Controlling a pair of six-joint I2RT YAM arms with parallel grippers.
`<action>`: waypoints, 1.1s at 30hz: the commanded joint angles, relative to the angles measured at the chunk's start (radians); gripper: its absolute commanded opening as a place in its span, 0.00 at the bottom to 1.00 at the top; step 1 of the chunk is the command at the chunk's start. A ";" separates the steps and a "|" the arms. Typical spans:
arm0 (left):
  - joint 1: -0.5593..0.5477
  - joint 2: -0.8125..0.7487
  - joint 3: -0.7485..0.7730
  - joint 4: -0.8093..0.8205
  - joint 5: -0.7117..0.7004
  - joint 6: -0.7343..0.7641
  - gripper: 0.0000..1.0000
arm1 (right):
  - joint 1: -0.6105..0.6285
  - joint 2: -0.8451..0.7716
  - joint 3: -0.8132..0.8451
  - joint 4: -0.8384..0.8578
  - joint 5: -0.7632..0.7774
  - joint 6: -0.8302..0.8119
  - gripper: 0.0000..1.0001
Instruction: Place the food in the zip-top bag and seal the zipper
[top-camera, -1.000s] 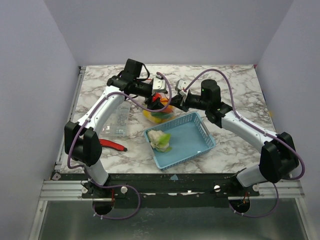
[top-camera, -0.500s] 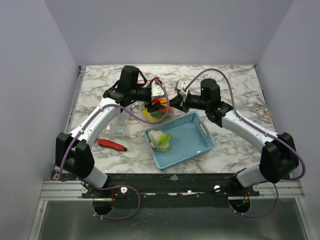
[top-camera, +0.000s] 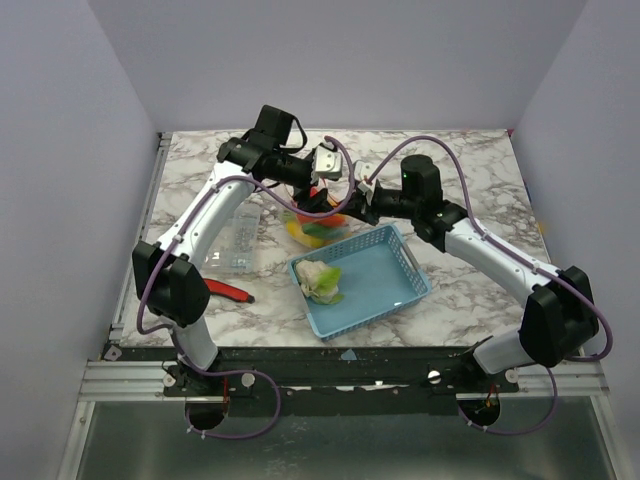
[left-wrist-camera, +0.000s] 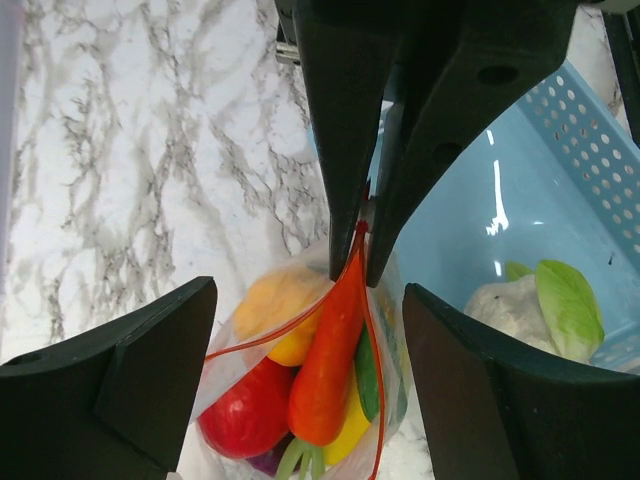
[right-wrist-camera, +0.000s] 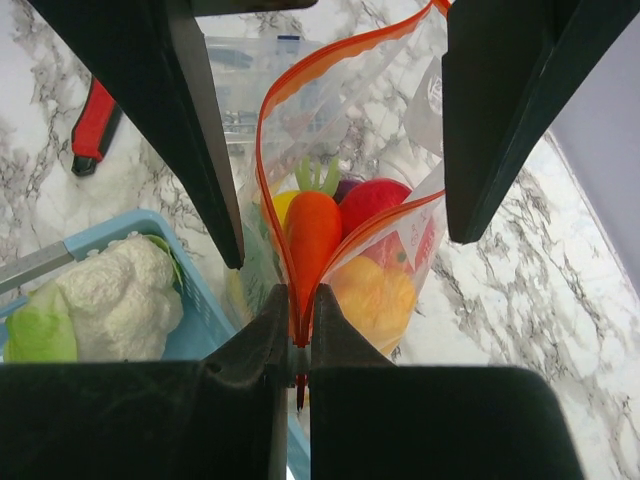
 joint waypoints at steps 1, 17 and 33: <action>0.000 0.052 0.077 -0.176 0.048 0.086 0.75 | 0.003 -0.035 0.037 -0.039 -0.026 -0.029 0.01; -0.032 0.019 -0.027 -0.014 -0.115 0.053 0.42 | 0.003 -0.040 0.045 -0.077 -0.023 -0.033 0.01; -0.034 -0.108 -0.205 0.170 -0.074 -0.044 0.54 | 0.004 -0.053 0.038 -0.074 -0.021 -0.015 0.01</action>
